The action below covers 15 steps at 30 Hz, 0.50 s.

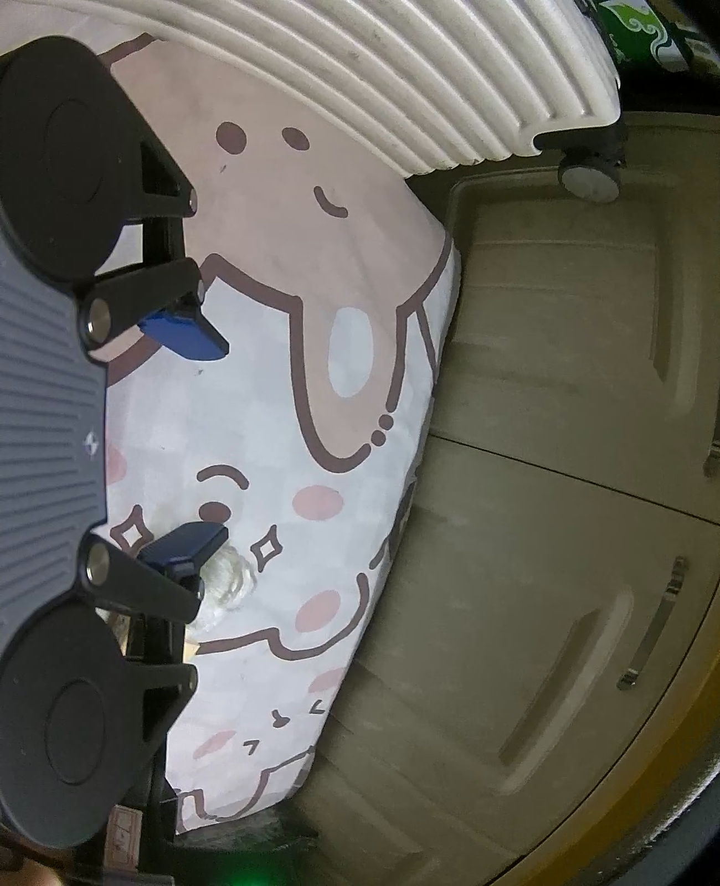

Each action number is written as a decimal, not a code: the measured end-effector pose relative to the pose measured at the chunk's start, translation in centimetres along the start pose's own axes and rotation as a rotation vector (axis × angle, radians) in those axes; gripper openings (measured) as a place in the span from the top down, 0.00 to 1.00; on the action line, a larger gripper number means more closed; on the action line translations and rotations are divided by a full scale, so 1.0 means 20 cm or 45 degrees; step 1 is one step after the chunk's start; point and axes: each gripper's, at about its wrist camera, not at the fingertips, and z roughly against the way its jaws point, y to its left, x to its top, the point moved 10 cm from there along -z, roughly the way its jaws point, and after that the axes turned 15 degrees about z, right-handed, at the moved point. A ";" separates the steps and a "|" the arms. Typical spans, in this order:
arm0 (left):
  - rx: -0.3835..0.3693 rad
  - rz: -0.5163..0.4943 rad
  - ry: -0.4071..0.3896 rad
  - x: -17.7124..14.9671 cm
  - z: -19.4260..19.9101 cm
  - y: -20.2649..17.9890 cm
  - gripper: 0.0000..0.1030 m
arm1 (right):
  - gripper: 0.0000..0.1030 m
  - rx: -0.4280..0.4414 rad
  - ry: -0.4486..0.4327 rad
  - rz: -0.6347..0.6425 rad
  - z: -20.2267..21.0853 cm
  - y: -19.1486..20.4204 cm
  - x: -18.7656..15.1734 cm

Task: Organize objects
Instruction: 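Close left tool on white yarn while right tool grasps gold tissue pack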

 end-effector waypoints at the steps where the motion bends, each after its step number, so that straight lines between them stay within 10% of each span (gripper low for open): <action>1: 0.000 0.001 0.003 0.00 -0.01 0.00 0.38 | 0.22 -0.006 -0.010 0.011 0.00 -0.01 0.01; 15: -0.141 0.099 0.070 -0.03 -0.15 -0.11 0.38 | 0.24 -0.058 -0.161 0.363 0.04 0.03 0.08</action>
